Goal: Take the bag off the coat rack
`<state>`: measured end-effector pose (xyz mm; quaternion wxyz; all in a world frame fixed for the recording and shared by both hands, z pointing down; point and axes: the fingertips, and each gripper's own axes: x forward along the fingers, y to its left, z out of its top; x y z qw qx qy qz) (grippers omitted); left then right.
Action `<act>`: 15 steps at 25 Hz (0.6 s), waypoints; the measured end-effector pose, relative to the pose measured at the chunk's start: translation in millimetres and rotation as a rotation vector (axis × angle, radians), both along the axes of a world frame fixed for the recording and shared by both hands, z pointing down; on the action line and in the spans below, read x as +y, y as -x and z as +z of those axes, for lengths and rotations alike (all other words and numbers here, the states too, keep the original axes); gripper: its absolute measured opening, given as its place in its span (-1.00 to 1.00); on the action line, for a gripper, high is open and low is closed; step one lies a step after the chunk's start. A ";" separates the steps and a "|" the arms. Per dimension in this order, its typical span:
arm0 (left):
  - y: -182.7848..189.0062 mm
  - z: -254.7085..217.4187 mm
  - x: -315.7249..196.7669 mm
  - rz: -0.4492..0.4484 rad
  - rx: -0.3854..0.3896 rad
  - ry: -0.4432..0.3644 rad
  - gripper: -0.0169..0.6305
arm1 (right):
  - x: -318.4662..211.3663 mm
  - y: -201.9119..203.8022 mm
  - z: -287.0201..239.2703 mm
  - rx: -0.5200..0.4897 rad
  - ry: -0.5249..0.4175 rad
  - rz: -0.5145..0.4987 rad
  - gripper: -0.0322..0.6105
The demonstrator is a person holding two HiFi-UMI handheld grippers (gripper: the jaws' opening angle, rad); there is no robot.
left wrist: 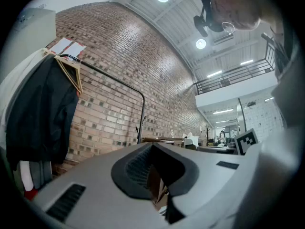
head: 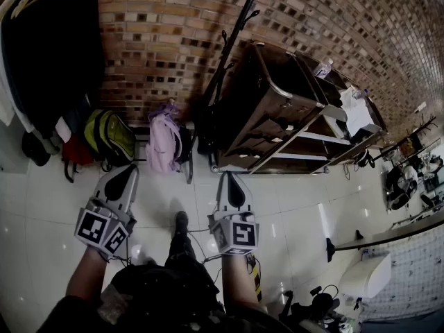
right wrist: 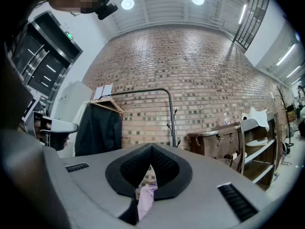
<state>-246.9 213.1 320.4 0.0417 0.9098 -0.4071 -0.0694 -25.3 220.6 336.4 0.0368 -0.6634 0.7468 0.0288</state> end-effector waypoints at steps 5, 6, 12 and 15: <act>-29.3 5.7 -67.3 -0.047 -0.025 -0.025 -0.87 | -71.5 -46.8 12.8 -0.021 0.013 0.016 -0.82; -37.3 7.2 -82.5 -0.054 -0.028 -0.023 -0.87 | -88.1 -55.7 14.1 -0.013 0.008 0.012 -0.82; -88.8 10.4 -161.1 -0.079 -0.034 -0.009 -0.87 | -178.3 -102.7 13.1 -0.041 0.007 -0.010 -0.82; -113.6 10.2 -199.8 -0.109 -0.060 -0.009 -0.87 | -217.6 -125.0 5.1 -0.037 -0.024 -0.039 -0.82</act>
